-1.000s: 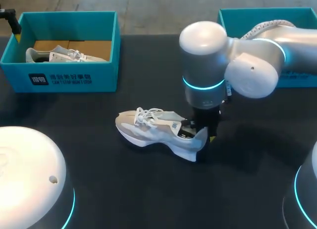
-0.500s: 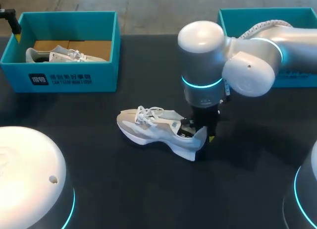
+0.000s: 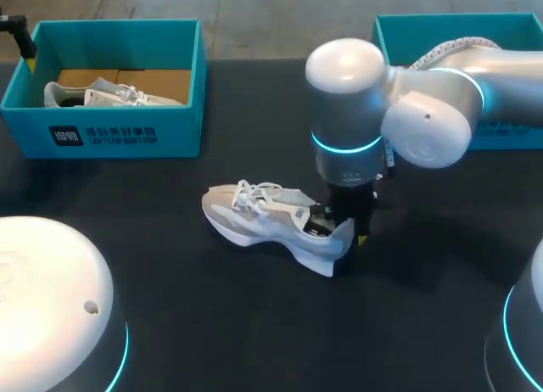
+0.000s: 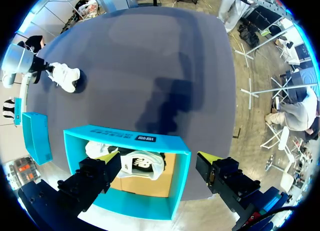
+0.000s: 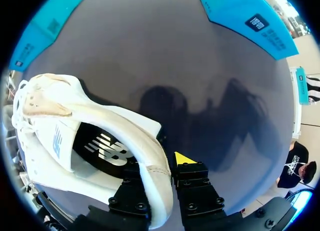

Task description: Take the shoe out of the shoebox, open the shoe tongue, remove and reinsert the insole, then place the shoe into the shoebox

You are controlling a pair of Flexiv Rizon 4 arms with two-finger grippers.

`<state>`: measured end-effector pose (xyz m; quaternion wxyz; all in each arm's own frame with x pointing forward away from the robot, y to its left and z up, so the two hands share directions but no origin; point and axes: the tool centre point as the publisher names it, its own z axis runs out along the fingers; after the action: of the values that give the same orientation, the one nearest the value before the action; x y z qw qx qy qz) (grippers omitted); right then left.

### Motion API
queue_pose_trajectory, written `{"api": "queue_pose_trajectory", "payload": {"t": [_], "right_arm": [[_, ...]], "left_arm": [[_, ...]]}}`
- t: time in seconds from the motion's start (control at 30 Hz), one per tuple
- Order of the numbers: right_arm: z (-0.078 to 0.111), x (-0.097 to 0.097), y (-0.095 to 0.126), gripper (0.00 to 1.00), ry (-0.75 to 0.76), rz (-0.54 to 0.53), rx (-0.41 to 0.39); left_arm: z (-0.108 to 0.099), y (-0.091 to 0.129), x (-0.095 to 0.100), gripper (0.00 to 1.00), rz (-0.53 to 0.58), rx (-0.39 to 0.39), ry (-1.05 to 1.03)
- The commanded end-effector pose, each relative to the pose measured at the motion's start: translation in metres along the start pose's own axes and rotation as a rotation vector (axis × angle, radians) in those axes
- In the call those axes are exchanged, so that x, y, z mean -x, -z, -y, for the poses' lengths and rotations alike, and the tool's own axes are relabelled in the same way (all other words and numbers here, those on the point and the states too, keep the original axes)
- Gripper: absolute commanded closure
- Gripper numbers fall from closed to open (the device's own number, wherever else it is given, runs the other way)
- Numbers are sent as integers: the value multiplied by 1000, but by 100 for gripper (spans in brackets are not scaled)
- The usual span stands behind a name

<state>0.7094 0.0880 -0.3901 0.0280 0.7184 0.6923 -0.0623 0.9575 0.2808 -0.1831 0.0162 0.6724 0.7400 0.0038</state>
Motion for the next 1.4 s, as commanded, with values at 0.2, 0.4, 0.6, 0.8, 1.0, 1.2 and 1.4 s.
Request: {"api": "queue_pose_trajectory", "payload": {"t": [0.2, 0.4, 0.6, 0.8, 1.0, 1.2, 1.4], "right_arm": [[6, -6, -4, 100, 4, 6, -21], [6, -8, -6, 100, 2, 3, -35], [3, -11, -2, 74, -7, 5, -35], [3, -15, 3, 22, -10, 13, -32], [4, -13, 12, 0, -17, 23, -26], [4, -12, 27, 0, -22, 30, -11], [3, -8, 49, 0, -14, 15, 32]], "left_arm": [[1, 0, 0, 0, -2, 2, 0], [1, 0, 0, 0, -2, 2, 0], [1, 0, 0, 0, -2, 2, 0], [1, 0, 0, 0, -2, 2, 0], [1, 0, 0, 0, -2, 2, 0], [1, 0, 0, 0, -2, 2, 0], [1, 0, 0, 0, -2, 2, 0]]}}
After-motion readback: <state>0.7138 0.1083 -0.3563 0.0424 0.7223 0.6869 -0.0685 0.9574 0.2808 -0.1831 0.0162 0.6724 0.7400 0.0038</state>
